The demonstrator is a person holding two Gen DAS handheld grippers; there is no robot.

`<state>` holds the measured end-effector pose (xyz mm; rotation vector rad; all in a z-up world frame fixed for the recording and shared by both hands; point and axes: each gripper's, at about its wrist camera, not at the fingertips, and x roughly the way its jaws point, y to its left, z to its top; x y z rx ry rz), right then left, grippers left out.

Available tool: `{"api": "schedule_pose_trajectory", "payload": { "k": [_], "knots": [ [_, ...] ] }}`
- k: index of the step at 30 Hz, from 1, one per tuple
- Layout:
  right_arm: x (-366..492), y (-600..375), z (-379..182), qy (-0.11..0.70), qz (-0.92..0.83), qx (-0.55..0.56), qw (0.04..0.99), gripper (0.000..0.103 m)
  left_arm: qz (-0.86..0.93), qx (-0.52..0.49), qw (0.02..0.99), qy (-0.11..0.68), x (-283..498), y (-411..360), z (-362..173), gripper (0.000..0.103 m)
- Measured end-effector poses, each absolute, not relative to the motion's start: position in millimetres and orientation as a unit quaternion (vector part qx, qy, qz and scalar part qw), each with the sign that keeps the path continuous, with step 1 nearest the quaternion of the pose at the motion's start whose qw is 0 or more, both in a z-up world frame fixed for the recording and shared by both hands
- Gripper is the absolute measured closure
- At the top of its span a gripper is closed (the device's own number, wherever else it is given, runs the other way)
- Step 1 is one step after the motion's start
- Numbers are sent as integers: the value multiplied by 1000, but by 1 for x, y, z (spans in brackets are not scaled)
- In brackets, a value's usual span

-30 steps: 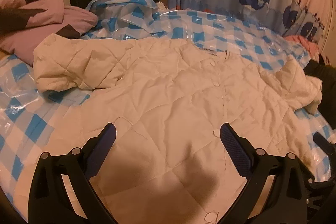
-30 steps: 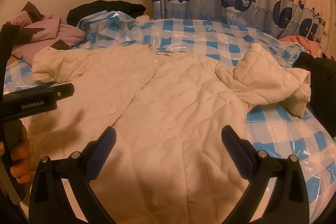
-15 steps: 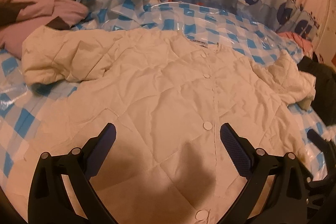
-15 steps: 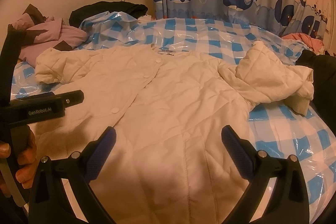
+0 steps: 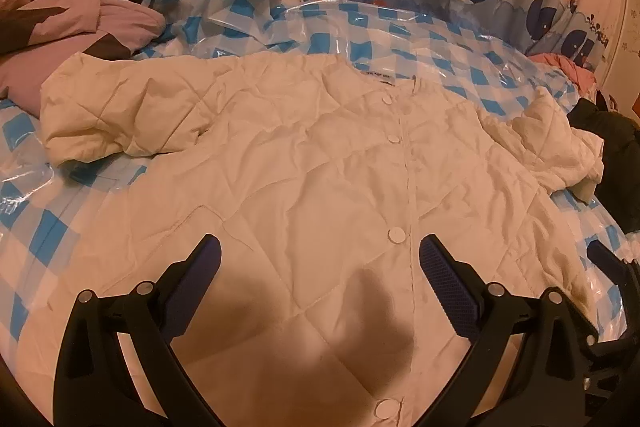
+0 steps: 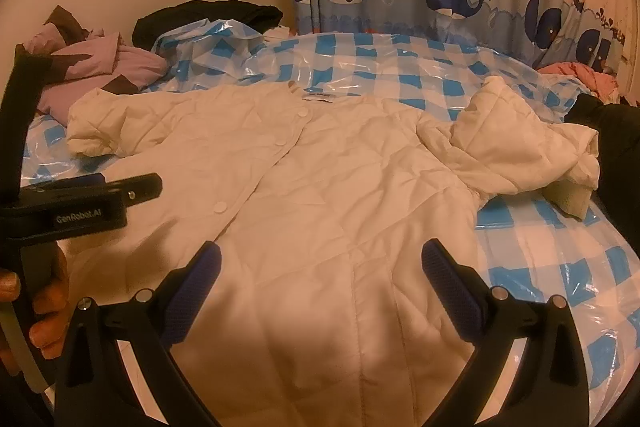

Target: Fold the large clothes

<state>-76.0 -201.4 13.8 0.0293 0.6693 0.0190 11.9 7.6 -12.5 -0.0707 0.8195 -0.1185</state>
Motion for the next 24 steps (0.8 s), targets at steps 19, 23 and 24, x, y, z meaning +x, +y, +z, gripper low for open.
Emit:
{"api": "schedule_pose_trajectory", "payload": {
  "k": [19, 23, 24],
  "knots": [
    [-64, -579, -51, 134, 94, 741, 651, 6, -42, -60, 903, 424, 29, 19, -27, 7],
    [-53, -585, -76, 95, 58, 805, 583, 6, -42, -55, 898, 434, 32, 17, -32, 7],
    [-52, -587, -90, 81, 46, 822, 562, 6, -43, -55, 897, 436, 33, 16, -33, 7]
  ]
}}
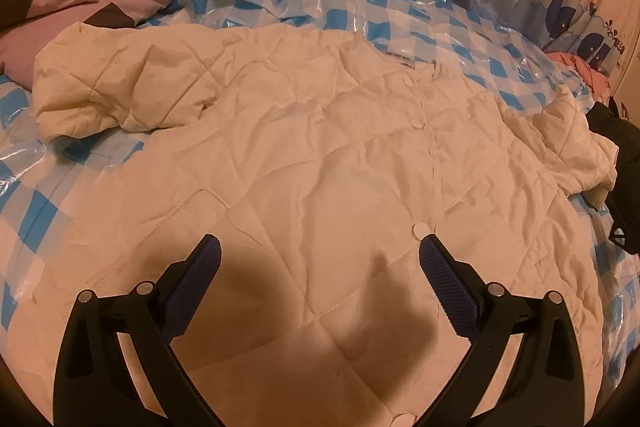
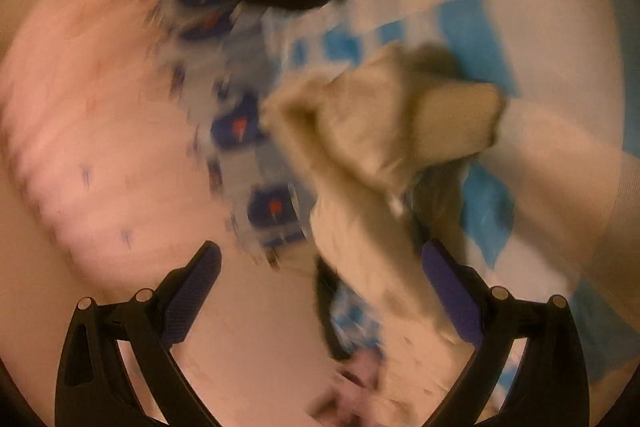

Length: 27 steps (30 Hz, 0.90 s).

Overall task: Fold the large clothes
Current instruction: 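Grasp the knit cuff of a jacket sleeve with the right gripper and lift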

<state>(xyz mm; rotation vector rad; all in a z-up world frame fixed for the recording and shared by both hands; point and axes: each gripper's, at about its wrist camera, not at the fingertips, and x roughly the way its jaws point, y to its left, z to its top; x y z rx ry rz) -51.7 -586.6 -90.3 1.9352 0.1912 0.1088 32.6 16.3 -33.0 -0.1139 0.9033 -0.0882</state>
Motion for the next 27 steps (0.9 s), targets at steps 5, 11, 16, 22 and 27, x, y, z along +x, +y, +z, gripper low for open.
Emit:
{"api": "schedule_pose_trajectory", "payload": {
  "k": [5, 11, 16, 22, 27],
  "knots": [
    [-39, -600, -124, 28, -16, 870, 491, 6, -44, -53, 899, 433, 31, 14, -32, 7],
    [-21, -616, -133, 23, -36, 872, 487, 6, -44, -55, 896, 438, 33, 15, -35, 7],
    [-8, -634, -74, 45, 2, 756, 653, 71, -44, -66, 895, 438, 34, 17, -35, 7],
    [-19, -608, 25, 78, 62, 557, 825, 86, -45, -87, 892, 442, 35, 23, -35, 7],
    [-81, -524, 80, 161, 61, 304, 937, 88, -50, -112, 887, 445, 35, 29, -35, 7]
  ]
}}
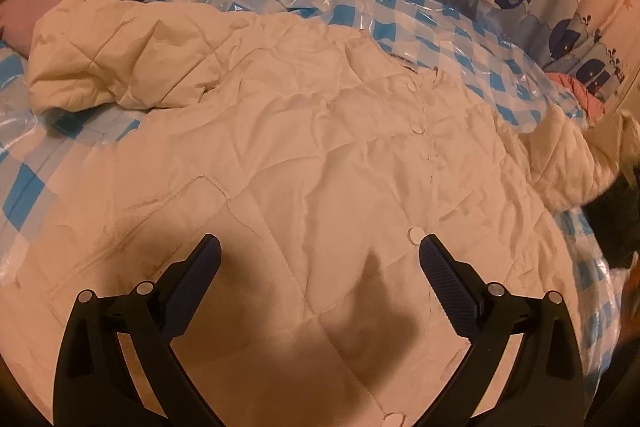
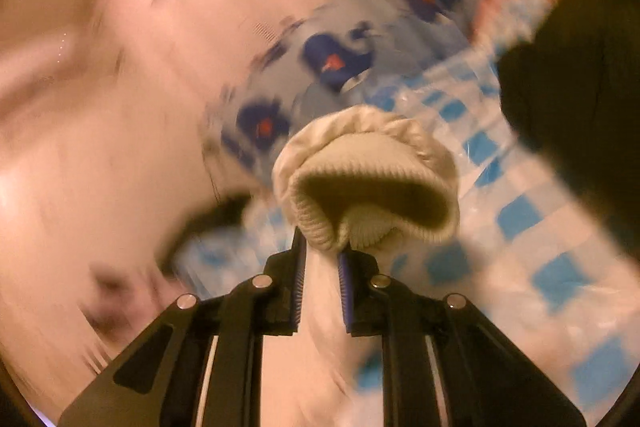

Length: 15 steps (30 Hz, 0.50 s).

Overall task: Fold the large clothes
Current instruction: 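Grasp the knit cuff of a jacket sleeve with the right gripper and lift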

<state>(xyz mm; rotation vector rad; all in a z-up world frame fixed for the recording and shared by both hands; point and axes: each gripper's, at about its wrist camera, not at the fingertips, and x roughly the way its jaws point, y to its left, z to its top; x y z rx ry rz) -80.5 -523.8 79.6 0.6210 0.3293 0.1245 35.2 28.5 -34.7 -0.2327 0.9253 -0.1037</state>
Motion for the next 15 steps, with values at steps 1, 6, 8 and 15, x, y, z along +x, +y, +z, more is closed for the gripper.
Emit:
{"api": "schedule_pose_trajectory", "payload": {
  "k": [1, 6, 8, 15],
  "knots": [
    [-94, -509, 83, 174, 57, 268, 946, 88, -50, -113, 887, 445, 35, 28, -35, 7],
    [-148, -497, 28, 299, 1, 257, 919, 87, -53, -111, 886, 448, 36, 25, -36, 7],
    [-165, -528, -29, 356, -11, 375, 856, 73, -53, -109, 886, 448, 36, 25, -37, 7],
    [-215, -568, -70, 212, 55, 660, 718, 16, -47, -117, 882, 454, 39, 28, -42, 7]
  ]
}}
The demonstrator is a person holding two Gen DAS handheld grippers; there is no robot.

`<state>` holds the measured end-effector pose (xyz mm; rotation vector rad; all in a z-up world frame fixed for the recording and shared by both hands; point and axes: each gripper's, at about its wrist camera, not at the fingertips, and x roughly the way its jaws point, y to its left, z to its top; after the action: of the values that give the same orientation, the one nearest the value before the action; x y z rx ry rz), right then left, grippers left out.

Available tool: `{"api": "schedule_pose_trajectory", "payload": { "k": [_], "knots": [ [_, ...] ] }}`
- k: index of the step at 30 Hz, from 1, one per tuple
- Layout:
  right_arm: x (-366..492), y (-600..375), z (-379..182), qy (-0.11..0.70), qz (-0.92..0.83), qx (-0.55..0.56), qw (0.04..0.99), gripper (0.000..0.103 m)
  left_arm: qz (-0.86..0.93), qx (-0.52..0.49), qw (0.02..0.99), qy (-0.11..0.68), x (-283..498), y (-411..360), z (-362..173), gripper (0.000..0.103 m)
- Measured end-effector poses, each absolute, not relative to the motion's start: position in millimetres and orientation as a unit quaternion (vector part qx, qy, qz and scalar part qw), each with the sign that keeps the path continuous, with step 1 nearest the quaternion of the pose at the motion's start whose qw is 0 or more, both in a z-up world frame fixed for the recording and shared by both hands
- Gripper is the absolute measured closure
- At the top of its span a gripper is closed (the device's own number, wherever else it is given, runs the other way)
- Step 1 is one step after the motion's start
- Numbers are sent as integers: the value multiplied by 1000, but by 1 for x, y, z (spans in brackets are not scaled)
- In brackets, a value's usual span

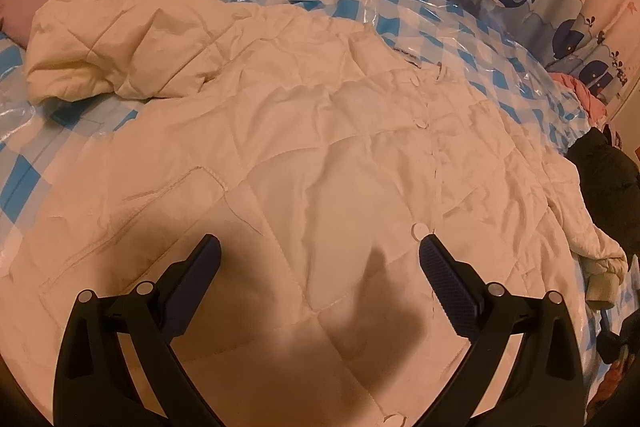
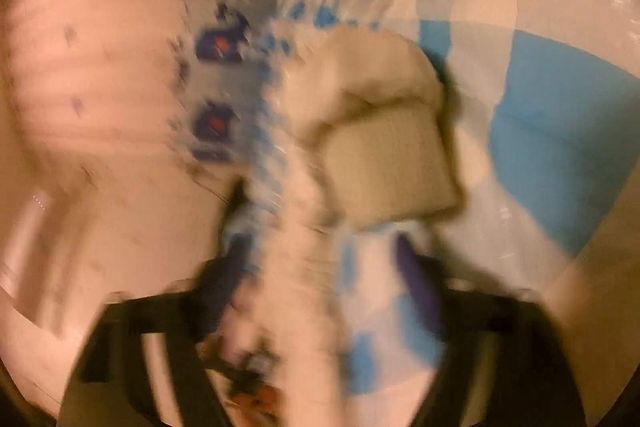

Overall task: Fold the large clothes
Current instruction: 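Grasp the knit cuff of a jacket sleeve with the right gripper and lift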

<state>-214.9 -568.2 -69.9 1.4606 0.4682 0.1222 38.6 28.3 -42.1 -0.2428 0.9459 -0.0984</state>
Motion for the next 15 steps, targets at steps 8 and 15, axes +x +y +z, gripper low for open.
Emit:
{"api": "schedule_pose_trajectory", "payload": {
  "k": [8, 15],
  "knots": [
    [-218, -597, -92, 110, -14, 755, 646, 10, -56, -129, 880, 453, 37, 30, -39, 7],
    [-172, -618, 10, 148, -71, 539, 826, 90, -61, -154, 876, 453, 37, 39, -35, 7]
  ]
}}
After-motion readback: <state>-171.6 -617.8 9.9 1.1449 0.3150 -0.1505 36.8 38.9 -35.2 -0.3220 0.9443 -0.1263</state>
